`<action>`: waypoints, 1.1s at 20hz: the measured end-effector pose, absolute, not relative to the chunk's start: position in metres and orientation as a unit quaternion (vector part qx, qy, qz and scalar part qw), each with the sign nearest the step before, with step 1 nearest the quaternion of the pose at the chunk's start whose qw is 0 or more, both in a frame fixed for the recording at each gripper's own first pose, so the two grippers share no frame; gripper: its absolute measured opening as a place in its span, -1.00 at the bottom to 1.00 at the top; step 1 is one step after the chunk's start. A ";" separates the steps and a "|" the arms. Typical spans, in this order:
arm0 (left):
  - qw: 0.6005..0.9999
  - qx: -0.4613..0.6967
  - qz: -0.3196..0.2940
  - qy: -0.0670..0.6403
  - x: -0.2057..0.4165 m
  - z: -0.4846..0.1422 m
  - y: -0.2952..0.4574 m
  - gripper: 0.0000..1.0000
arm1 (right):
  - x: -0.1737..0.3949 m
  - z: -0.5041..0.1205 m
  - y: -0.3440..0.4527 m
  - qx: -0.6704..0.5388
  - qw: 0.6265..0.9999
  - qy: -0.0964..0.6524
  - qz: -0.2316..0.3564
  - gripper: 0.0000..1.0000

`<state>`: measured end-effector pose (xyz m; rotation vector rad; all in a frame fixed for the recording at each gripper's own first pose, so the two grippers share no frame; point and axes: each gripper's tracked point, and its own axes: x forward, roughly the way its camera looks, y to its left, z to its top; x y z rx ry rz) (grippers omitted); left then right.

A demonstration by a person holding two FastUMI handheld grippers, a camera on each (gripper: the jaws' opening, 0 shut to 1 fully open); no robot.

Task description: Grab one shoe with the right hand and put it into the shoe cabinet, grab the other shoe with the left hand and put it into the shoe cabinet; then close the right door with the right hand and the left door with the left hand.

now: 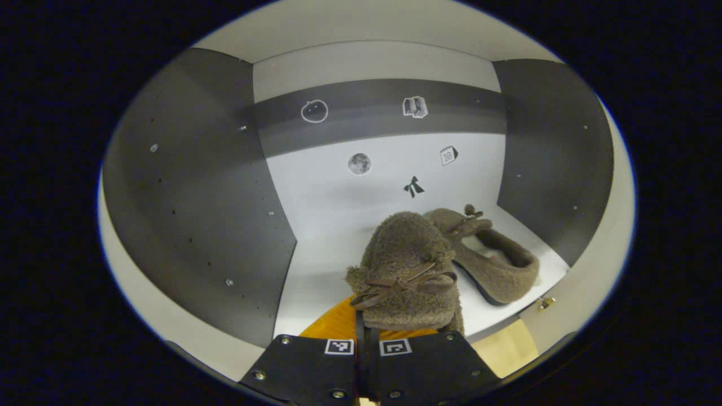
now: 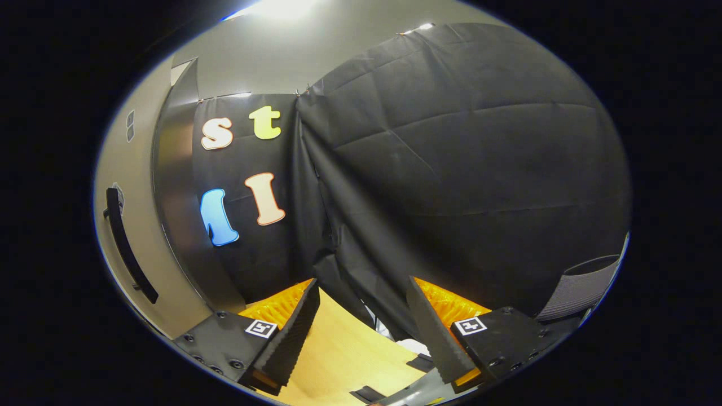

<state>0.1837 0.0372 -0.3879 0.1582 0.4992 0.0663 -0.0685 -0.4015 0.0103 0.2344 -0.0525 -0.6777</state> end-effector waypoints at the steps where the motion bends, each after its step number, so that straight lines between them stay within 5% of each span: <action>1: 0.966 0.081 0.031 0.243 0.187 -0.387 0.037 -0.97 | -0.075 0.009 -0.402 0.113 0.934 -0.024 -0.338 0.84; 4: 0.967 0.115 0.041 0.225 0.187 -0.383 0.041 -0.97 | -0.089 0.005 -0.401 0.107 0.930 -0.015 -0.351 0.96; 18: 0.956 0.148 0.034 0.250 0.185 -0.396 0.048 -0.92 | -0.083 0.006 -0.384 0.113 0.932 -0.017 -0.344 0.84; 20: 0.954 0.164 0.027 0.250 0.175 -0.397 0.048 -0.80 | -0.076 0.002 -0.385 0.103 0.935 -0.014 -0.338 0.96; 22: 0.952 0.199 0.037 0.228 0.165 -0.381 0.059 -0.36 | -0.068 -0.008 -0.385 0.094 0.939 0.002 -0.331 0.96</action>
